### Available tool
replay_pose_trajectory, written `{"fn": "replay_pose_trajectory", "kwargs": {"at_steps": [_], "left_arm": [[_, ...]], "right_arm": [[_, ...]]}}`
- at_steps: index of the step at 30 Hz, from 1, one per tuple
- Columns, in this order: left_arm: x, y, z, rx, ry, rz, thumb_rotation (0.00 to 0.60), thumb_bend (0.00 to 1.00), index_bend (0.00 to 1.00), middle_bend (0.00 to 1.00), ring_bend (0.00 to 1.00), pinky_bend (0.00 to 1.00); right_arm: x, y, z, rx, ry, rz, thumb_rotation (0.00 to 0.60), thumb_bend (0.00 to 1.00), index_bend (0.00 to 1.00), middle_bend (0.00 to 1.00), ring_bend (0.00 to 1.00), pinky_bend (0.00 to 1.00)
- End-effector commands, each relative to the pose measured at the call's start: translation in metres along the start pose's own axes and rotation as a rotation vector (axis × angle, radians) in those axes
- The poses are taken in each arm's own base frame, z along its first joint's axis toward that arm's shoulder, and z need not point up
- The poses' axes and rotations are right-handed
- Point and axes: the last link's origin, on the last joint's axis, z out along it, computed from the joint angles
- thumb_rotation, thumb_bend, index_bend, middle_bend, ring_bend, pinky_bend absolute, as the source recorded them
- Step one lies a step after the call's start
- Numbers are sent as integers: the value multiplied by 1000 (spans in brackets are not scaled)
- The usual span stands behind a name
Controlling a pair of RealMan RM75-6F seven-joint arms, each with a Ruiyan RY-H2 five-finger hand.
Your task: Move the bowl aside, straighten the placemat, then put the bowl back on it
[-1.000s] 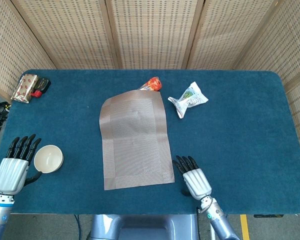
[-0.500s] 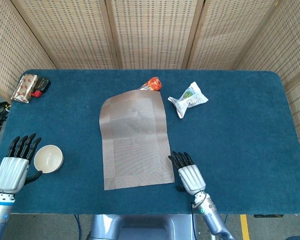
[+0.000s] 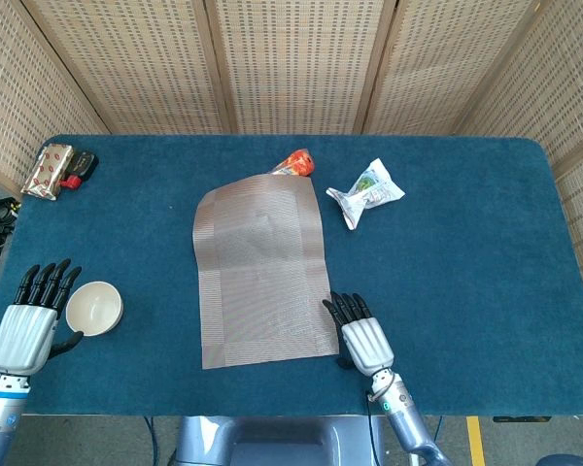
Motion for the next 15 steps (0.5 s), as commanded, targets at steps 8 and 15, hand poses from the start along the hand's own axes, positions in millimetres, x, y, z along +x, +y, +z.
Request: {"fn": "replay_pose_trajectory", "kwargs": {"at_steps": [8, 15], "left_arm": [[0, 0, 0, -4, 5, -8, 600, 35, 0, 0, 0, 0], [0, 1, 0, -7, 0, -11, 600, 36, 0, 0, 0, 0]], "right_arm": [[-1, -7, 0, 27, 33, 22, 600, 476, 63, 0, 0, 0], [0, -9, 1, 20, 24, 17, 600, 572, 71, 0, 0, 0]]}}
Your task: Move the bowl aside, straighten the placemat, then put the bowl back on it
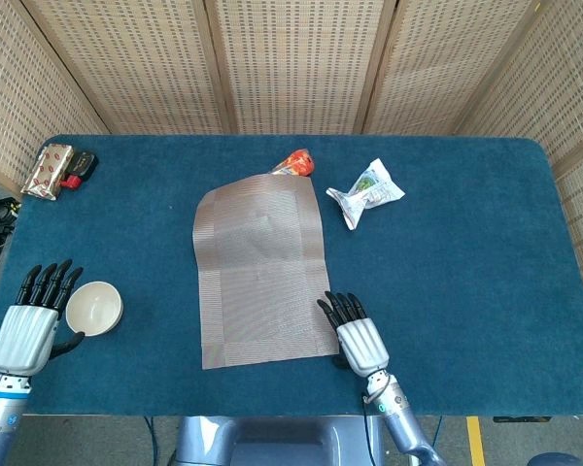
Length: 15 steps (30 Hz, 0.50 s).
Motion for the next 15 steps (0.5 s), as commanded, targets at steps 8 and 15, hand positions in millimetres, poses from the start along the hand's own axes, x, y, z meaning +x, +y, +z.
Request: {"fn": "replay_pose_trajectory", "kwargs": {"at_steps": [8, 15], "left_arm": [[-1, 1, 0, -4, -5, -3, 600, 38, 0, 0, 0, 0], [0, 1, -1, -9, -3, -10, 600, 38, 0, 0, 0, 0]], "right_arm": [[-1, -8, 4, 2, -12, 0, 600, 622, 76, 0, 0, 0], [-2, -11, 7, -5, -18, 7, 600, 661, 82, 0, 0, 0]]}}
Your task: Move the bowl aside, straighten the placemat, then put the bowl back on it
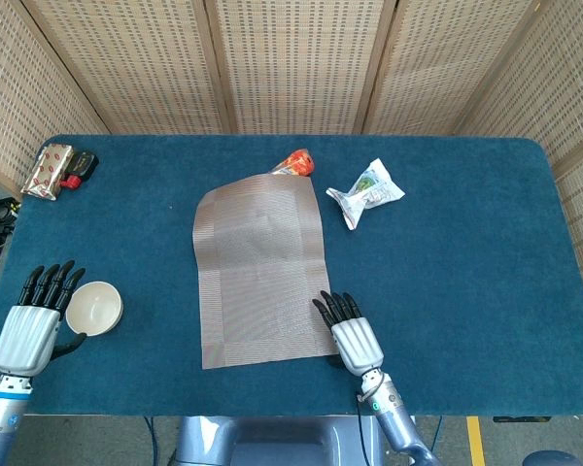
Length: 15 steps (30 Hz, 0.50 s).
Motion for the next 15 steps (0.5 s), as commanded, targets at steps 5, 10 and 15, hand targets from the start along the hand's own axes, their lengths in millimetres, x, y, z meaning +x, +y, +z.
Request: {"fn": "replay_pose_trajectory", "kwargs": {"at_steps": [5, 10, 15], "left_arm": [[0, 0, 0, -2, -1, -1, 600, 38, 0, 0, 0, 0], [0, 0, 0, -3, 0, -2, 600, 38, 0, 0, 0, 0], [0, 1, -1, -6, -1, -2, 600, 38, 0, 0, 0, 0]], "right_arm": [[2, -7, 2, 8, 8, -1, 600, 666, 83, 0, 0, 0], [6, -9, 5, 8, 18, -3, 600, 665, 83, 0, 0, 0], [11, -11, 7, 6, 30, 0, 600, 666, 83, 0, 0, 0]]}}
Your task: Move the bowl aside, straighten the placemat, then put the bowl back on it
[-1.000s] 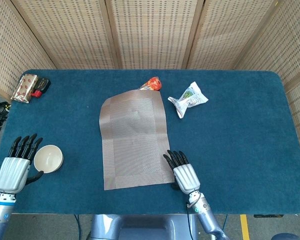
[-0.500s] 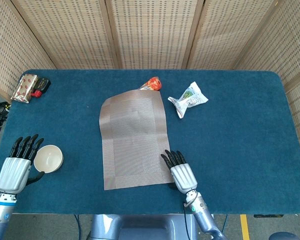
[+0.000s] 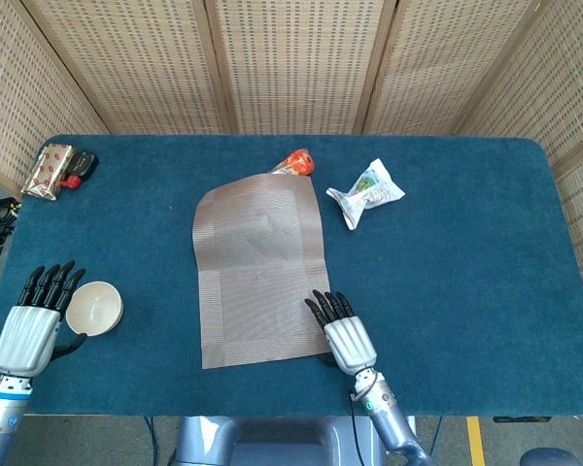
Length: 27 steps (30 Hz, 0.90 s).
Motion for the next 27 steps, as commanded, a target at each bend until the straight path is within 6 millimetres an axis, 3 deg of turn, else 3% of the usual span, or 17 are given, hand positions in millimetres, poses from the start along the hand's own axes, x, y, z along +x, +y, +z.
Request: {"fn": "replay_pose_trajectory", "kwargs": {"at_steps": [1, 13, 19, 22, 27], "left_arm": [[0, 0, 0, -2, 0, -1, 600, 38, 0, 0, 0, 0], [-1, 0, 0, -2, -4, -2, 600, 40, 0, 0, 0, 0], [-2, 0, 1, 1, -13, -5, 600, 41, 0, 0, 0, 0], [-3, 0, 1, 3, -16, -5, 600, 42, 0, 0, 0, 0], [-4, 0, 1, 2, -23, -1, 600, 43, 0, 0, 0, 0]], "right_arm": [[3, 0, 1, -2, 9, -2, 600, 666, 83, 0, 0, 0], [3, 2, 1, -8, -7, -12, 600, 637, 108, 0, 0, 0], [5, 0, 1, -3, 79, 4, 600, 553, 348, 6, 0, 0], [6, 0, 1, 3, 118, 26, 600, 522, 474, 78, 0, 0], [5, 3, 0, 2, 126, 29, 600, 508, 561, 142, 0, 8]]}}
